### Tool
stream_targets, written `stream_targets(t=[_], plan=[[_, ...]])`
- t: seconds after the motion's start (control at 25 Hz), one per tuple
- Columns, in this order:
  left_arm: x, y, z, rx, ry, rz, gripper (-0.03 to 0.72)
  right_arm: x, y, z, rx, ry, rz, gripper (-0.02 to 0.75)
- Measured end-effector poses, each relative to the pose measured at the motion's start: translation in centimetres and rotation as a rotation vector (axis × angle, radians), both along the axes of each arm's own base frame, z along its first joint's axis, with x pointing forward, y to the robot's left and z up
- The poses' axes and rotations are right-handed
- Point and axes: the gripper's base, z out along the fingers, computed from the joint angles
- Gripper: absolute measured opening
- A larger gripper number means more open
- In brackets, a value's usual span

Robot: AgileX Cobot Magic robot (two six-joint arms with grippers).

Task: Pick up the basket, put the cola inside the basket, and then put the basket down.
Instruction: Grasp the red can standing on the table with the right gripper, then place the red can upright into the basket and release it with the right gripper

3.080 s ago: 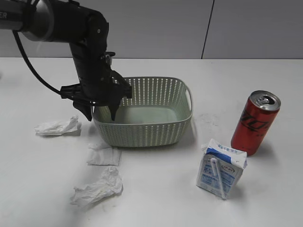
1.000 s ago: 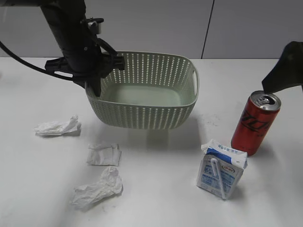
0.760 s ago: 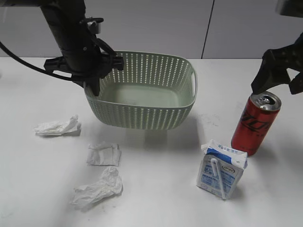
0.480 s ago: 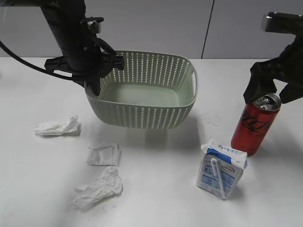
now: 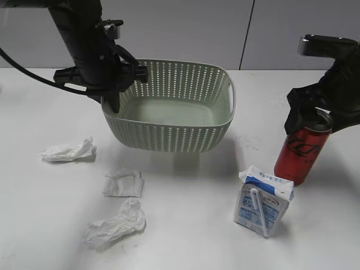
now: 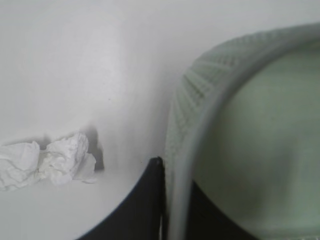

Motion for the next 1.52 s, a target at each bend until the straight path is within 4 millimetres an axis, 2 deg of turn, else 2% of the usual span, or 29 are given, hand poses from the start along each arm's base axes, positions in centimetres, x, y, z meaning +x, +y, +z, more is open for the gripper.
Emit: stream_targets(t=[0.16,0.32,0.44,0.52,0.72,0.96,1.08,1.24,1.36,1.52], plan=[[0.0,0.0,0.0,0.0,0.0,0.0,0.002,0.2,0.1,-0.9,-0.003,0.027,-0.002,0.563],[0.0,0.0,0.0,-0.001,0.001,0.0,0.002,0.2,0.1,-0.9,-0.001,0.035,-0.002,0.556],[0.0,0.0,0.0,-0.002,0.001,0.001,0.002,0.0,0.1,-0.9,-0.001,0.058,-0.001,0.5],[0.0,0.0,0.0,-0.002,0.001,0.001,0.002,0.2,0.2,-0.4,0.0,0.079,0.005,0.5],[0.1,-0.1,0.0,-0.007,-0.01,0.002,0.002,1.2,0.4,3.1,-0.012,0.066,0.096,0.501],[0.3,-0.2,0.1,-0.026,-0.038,0.008,0.002,3.2,1.2,10.8,-0.011,-0.108,0.144,0.501],[0.4,-0.3,-0.4,-0.026,-0.024,0.01,0.002,3.3,3.3,14.8,0.003,-0.244,0.199,0.5],[0.5,-0.7,-1.4,-0.045,0.019,0.023,0.002,1.6,8.3,18.2,0.012,-0.366,0.324,0.5],[0.5,-0.9,-1.8,-0.062,0.038,0.032,0.002,0.5,11.9,17.8,-0.001,-0.371,0.418,0.5],[0.5,-1.0,-2.2,-0.061,0.05,0.033,0.002,1.1,15.0,14.6,-0.026,-0.296,0.483,0.5]])
